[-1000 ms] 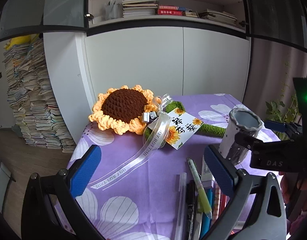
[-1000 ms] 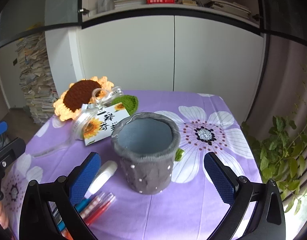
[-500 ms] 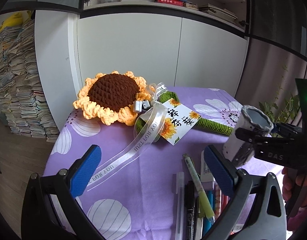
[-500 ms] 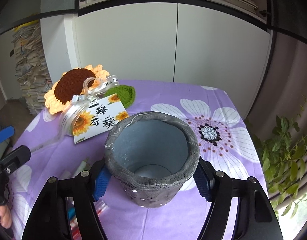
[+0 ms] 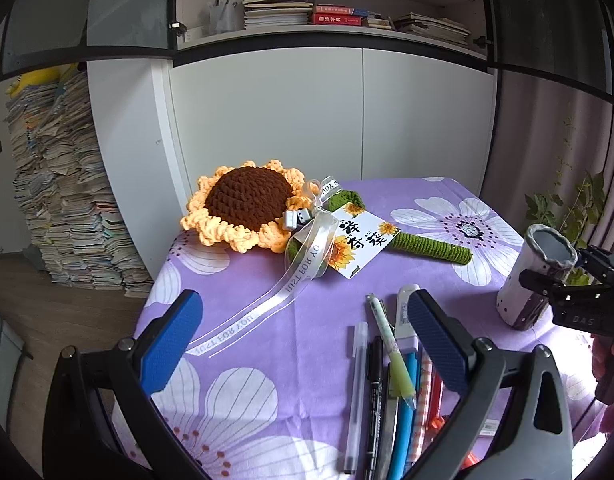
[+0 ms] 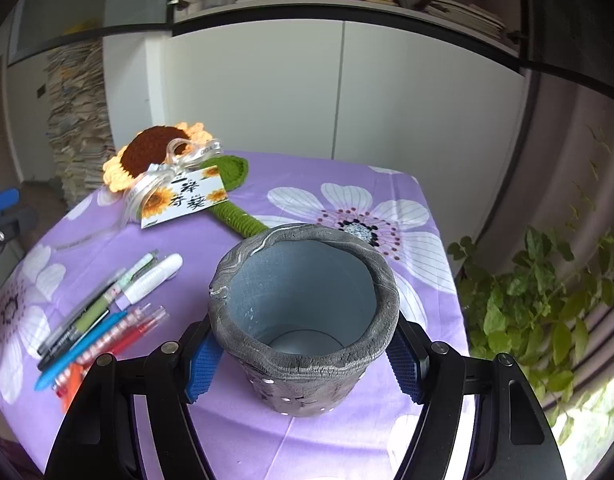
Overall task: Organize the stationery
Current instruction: 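Lower the left gripper over the pens and grasp the clear pen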
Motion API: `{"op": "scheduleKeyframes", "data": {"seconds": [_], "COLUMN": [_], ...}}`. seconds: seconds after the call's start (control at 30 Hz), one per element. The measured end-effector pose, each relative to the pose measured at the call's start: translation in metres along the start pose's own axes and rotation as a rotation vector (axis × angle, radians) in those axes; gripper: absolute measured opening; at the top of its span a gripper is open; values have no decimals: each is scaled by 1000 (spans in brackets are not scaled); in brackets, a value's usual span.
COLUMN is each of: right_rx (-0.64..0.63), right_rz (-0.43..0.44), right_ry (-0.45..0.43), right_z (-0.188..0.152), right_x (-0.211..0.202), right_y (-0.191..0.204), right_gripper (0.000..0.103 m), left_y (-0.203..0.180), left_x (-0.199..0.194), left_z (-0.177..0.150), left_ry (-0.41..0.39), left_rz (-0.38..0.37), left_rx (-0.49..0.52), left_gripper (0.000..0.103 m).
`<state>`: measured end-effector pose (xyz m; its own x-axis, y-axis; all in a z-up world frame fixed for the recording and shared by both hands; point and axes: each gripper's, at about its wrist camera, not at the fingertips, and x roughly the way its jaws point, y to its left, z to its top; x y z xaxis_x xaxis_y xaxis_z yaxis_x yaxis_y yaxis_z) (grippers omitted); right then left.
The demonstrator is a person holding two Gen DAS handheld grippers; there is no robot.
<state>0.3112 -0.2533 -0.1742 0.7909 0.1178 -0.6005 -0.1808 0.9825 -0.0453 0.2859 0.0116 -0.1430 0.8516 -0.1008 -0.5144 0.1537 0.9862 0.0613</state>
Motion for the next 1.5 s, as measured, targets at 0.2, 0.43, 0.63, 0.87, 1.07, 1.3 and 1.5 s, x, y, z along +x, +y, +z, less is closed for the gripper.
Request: {"op": "scheduleKeyframes", "data": {"seconds": [0.2,0.43,0.63,0.87,1.07,1.3,1.5], "right_rx": [60,110,95,17,38,35,31], "right_rz": [46,134,110,76,82,61,62], "right_ry": [-40,-47,-20,-1,6,-1,-7], "right_z": [-9,-18,-17,-16,-17,-17,-17], "right_x": [6,4,10,13,15,13,12], "right_y": [-10,-21,-16,-2,-8,-7,-7], "right_gripper": [73,73,73,73,73,73,73], "left_y": [-16,-31,-30,-15,-9,-22,-20], "left_x": [-14,-7,-5,-3,3,32,65], "left_z": [2,4,2,-5,-16,-29,-22], "left_ry": [-12,6,18,43,102,195,265], "left_rz": [49,43,31,33,-25,-9,14], "left_rx": [36,73,65,29,3,58,57], "left_gripper": [102,102,102,102,102,101,87]}}
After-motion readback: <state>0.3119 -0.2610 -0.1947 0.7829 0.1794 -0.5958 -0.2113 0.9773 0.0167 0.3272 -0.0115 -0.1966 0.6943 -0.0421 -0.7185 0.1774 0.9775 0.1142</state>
